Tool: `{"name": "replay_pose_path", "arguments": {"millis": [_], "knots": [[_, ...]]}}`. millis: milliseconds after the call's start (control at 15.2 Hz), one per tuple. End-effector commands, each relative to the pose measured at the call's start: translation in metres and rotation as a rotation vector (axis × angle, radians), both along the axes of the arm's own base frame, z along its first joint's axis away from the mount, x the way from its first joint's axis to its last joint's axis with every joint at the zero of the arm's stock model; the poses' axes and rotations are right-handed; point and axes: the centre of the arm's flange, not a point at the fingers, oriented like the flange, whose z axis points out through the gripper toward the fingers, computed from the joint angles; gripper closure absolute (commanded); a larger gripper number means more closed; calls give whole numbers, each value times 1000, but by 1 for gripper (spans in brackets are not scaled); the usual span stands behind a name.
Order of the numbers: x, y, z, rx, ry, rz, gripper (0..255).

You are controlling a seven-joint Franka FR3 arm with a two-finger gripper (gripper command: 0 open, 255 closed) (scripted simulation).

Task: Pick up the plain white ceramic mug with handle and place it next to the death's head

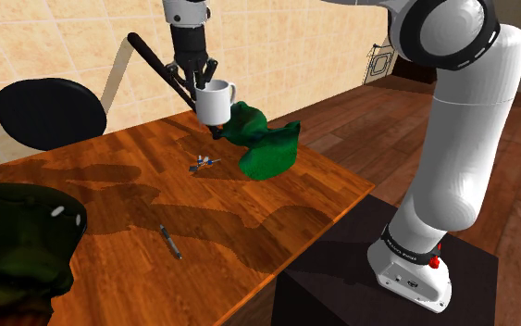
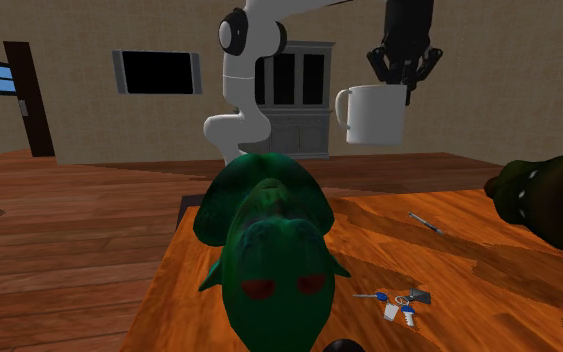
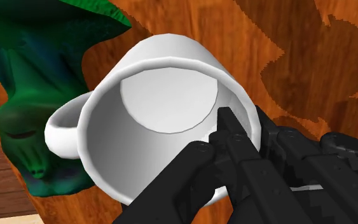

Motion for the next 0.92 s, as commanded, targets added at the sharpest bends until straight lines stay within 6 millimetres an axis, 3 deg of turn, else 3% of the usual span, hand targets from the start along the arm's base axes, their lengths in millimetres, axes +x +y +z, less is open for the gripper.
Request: {"name": "replay_pose_path", "arguments": {"millis": [0,462,858], "knots": [[0,0,10,0,0,0,255],[0,0,46,0,0,0,255],[-47,64,46,0,0,0,255]]}}
